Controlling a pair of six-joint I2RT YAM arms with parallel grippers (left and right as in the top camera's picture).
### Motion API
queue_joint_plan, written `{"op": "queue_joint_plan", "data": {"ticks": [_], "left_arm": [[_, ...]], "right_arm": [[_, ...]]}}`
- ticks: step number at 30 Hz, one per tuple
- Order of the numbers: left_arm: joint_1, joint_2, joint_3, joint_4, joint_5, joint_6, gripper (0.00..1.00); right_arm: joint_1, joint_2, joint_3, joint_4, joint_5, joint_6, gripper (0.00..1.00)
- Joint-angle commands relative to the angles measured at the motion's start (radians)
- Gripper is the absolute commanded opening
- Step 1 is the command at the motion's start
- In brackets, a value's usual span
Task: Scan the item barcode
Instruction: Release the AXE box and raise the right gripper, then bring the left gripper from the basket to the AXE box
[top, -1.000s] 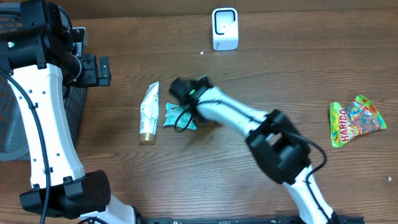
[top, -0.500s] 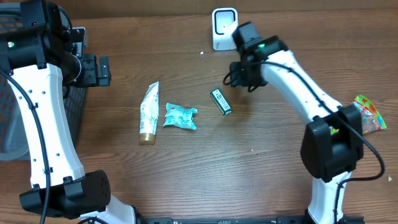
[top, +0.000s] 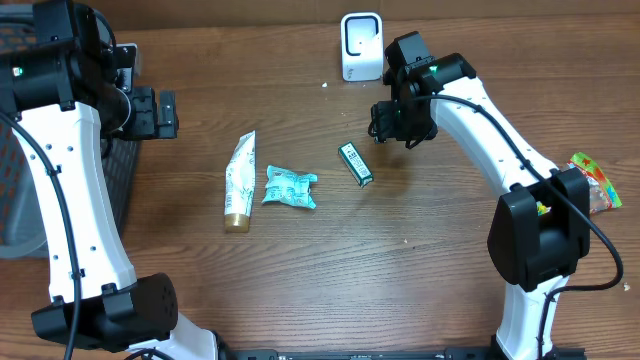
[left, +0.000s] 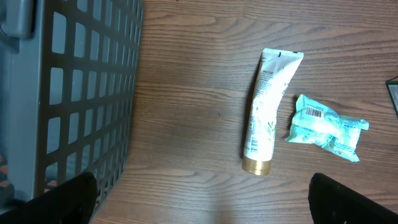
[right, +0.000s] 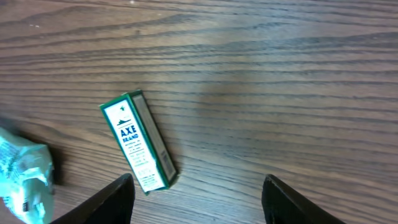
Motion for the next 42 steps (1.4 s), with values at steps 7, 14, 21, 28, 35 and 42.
{"op": "queue_joint_plan", "data": {"ticks": [7, 14, 21, 28, 35, 42], "left_arm": [[0.001, -0.016, 0.006, 0.001, -0.002, 0.012, 1.00], [0.001, -0.016, 0.006, 0.166, 0.235, -0.187, 1.00], [0.000, -0.013, 0.006, 0.261, 0.346, -0.392, 1.00], [-0.192, 0.117, -0.014, 0.267, 0.428, -0.430, 1.00], [-0.428, 0.320, -0.013, 0.253, 0.429, -0.570, 0.04], [-0.565, 0.455, -0.014, 0.255, 0.426, -0.649, 0.05]], "right_arm": [[-0.047, -0.027, 0.025, 0.024, -0.218, -0.051, 0.72], [-0.150, -0.027, 0.016, -0.054, -0.329, -0.106, 0.75], [-0.192, -0.024, -0.056, -0.032, -0.333, -0.140, 0.74], [-0.174, -0.015, -0.063, 0.031, -0.336, -0.174, 0.71], [-0.175, -0.011, -0.063, 0.046, -0.336, -0.168, 0.46], [-0.175, -0.003, -0.118, 0.110, -0.337, -0.093, 0.30]]}}
